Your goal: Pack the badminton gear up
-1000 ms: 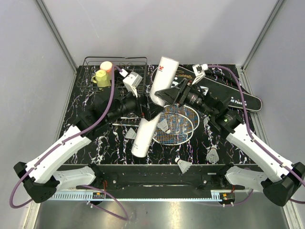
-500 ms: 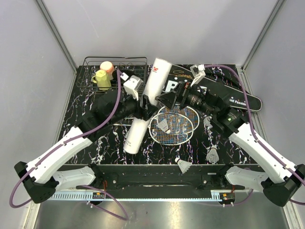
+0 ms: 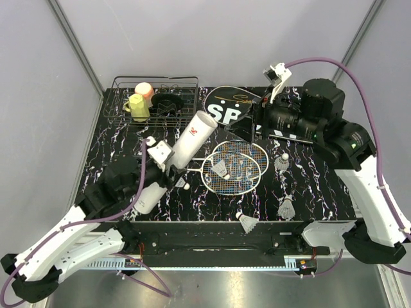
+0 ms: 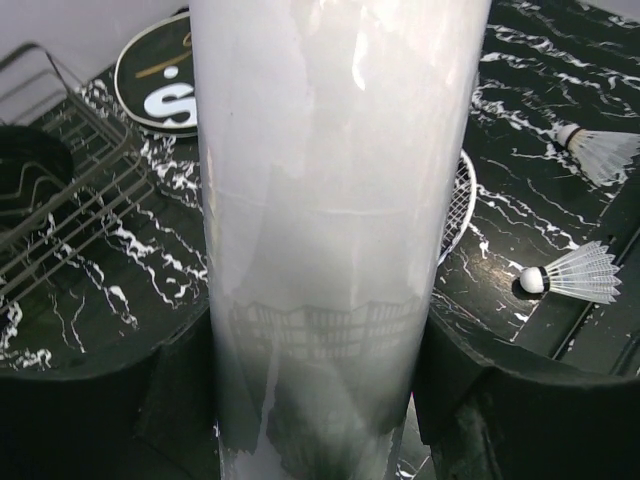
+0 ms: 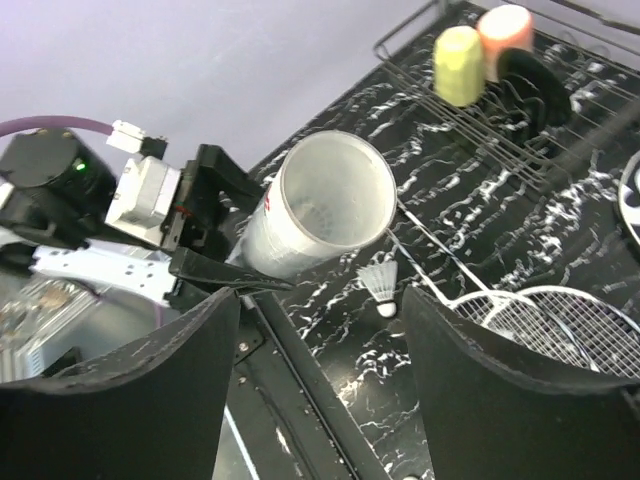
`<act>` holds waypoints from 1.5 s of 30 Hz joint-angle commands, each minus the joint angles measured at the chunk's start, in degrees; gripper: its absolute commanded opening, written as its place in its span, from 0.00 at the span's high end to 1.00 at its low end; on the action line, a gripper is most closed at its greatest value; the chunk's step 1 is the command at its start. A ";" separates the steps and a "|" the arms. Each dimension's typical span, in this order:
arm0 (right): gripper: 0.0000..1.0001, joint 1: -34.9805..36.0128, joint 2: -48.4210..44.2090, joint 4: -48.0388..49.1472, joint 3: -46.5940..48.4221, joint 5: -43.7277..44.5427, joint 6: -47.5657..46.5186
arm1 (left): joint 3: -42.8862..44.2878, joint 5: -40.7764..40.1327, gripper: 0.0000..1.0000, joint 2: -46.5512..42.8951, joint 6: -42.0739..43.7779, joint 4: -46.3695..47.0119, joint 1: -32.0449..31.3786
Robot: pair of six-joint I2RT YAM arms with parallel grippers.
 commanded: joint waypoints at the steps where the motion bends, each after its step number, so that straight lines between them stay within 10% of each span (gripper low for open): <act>1: 0.34 -0.16 4.24 -6.64 6.45 -12.16 -1.76 | -0.04 6.00 0.55 -2.18 5.45 4.53 0.07; 22: 0.61 -0.08 6.18 3.20 -0.83 -22.29 0.87 | 1.81 10.49 0.67 0.63 5.81 4.18 0.07; 29: 1.00 -0.07 3.46 9.17 -5.84 -22.12 7.98 | 1.99 8.83 0.72 0.55 5.98 4.36 0.16; 36: 1.00 -1.04 -4.17 12.87 -7.60 -6.31 17.99 | 1.46 7.59 0.77 0.20 5.98 4.09 0.07; 45: 1.00 -4.29 -5.69 14.80 -4.78 -9.98 25.13 | 1.11 7.06 0.80 -2.18 6.07 3.74 0.16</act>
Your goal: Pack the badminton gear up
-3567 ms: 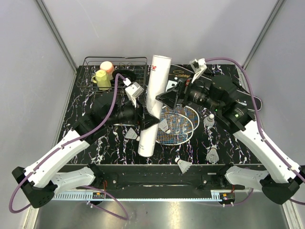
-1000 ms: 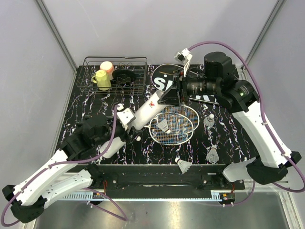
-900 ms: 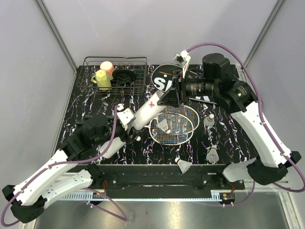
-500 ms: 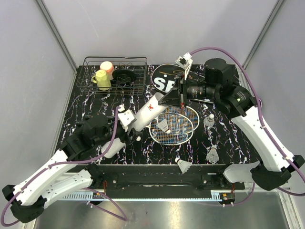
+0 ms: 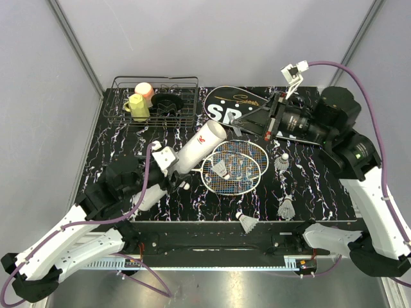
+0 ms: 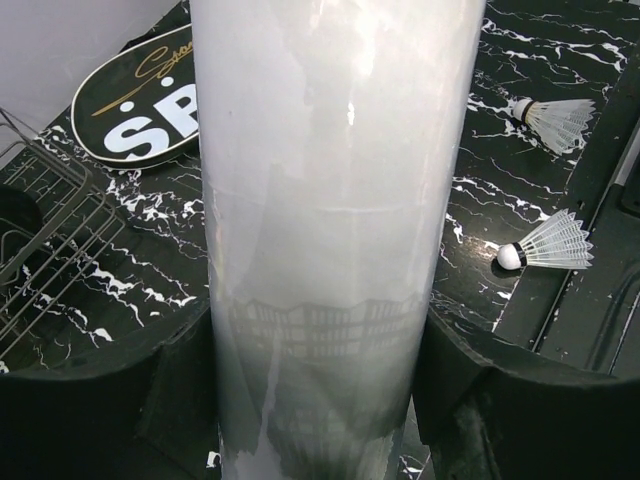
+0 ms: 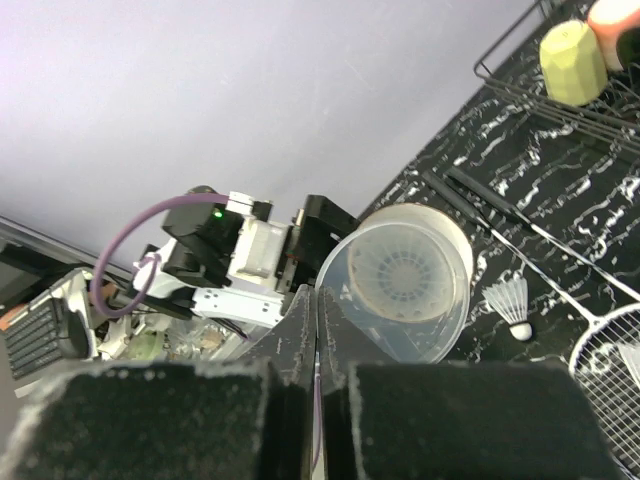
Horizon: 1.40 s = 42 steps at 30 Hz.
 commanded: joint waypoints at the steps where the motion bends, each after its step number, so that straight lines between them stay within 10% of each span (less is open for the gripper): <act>1: 1.00 -0.82 -1.20 3.77 1.75 0.50 3.95 | 1.35 -2.07 0.81 -1.92 0.13 2.93 0.23; 11: 1.00 10.56 0.81 -1.62 -19.23 33.87 -12.05 | 6.35 -43.17 0.76 -7.45 -8.75 4.51 0.23; 19: 1.00 35.98 13.28 15.70 -34.63 41.20 -12.39 | 7.77 -48.04 0.74 -10.88 -7.70 6.00 0.31; 31: 1.00 37.85 33.34 25.48 -34.46 39.45 -22.51 | 8.64 -45.94 0.73 -10.35 -9.01 4.07 0.23; 34: 0.76 37.85 32.29 23.64 -33.50 39.26 -21.98 | 8.91 -46.02 0.73 -10.35 -8.75 3.90 0.23; 38: 0.17 36.45 31.13 8.06 -22.30 50.21 -14.37 | 9.35 -45.67 0.72 -9.92 -8.57 4.07 0.23; 42: 0.01 28.30 36.67 -18.16 -5.58 60.45 6.02 | 9.70 -45.23 0.71 -9.13 -8.66 3.90 0.23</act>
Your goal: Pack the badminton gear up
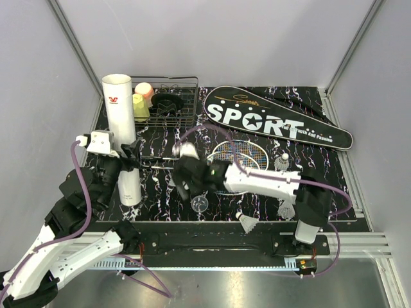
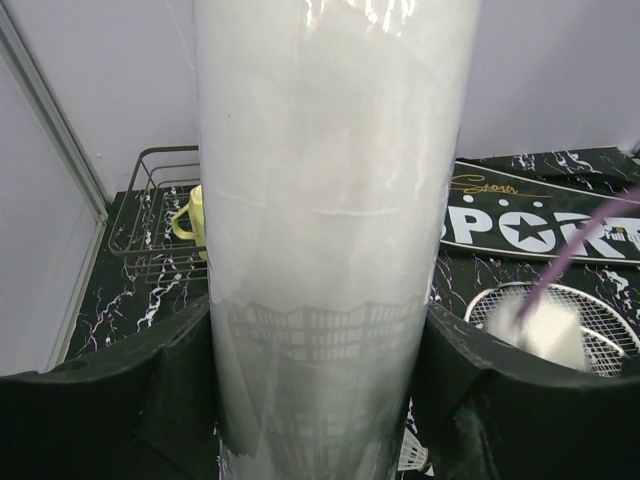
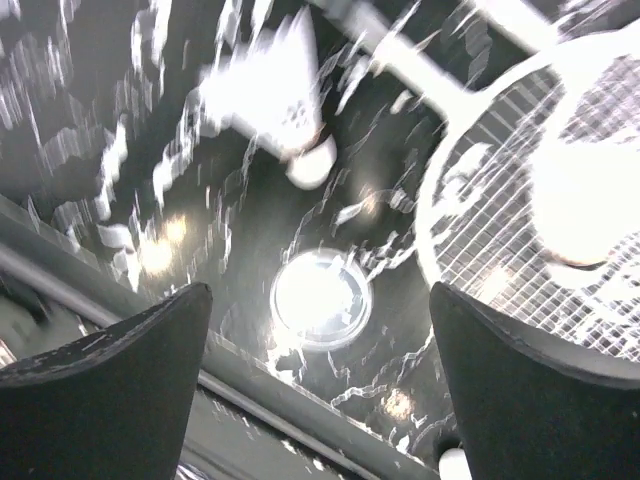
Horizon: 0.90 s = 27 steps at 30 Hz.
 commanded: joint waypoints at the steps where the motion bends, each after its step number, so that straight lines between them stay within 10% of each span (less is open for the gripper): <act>1: 0.01 -9.47 2.99 -26.38 18.18 13.66 24.16 | 2.90 0.10 0.71 0.91 -0.42 3.02 0.12; 27: 0.37 -18.80 22.60 -38.37 33.76 24.29 36.42 | 1.32 3.44 0.71 -1.20 -5.34 2.15 0.12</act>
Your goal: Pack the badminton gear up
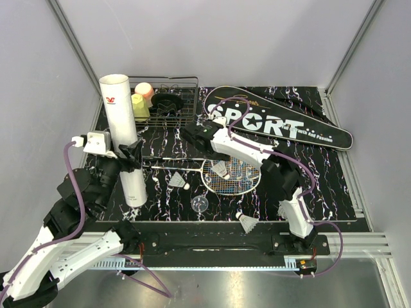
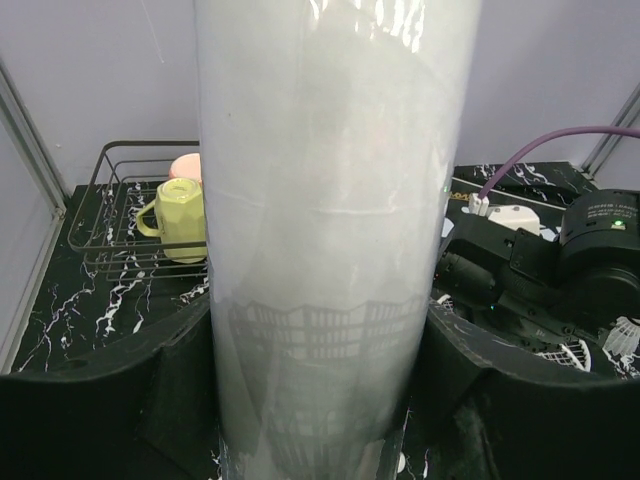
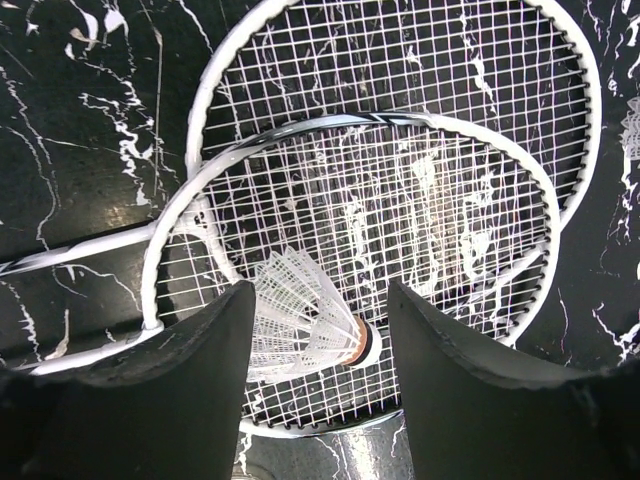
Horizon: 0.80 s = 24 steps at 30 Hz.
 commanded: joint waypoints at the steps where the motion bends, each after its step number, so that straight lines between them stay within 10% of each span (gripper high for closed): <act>1: 0.39 0.24 -0.13 -2.35 0.54 3.18 3.64 | 1.06 1.10 0.71 -1.14 -0.84 2.19 0.03; 13: 0.47 0.32 -1.53 -0.08 -4.21 -0.60 3.90 | 0.71 1.19 0.71 -0.87 -1.10 2.28 0.03; 24: 1.00 0.24 -10.84 3.08 -6.06 3.08 0.41 | -0.52 3.64 0.70 0.88 1.53 2.62 0.12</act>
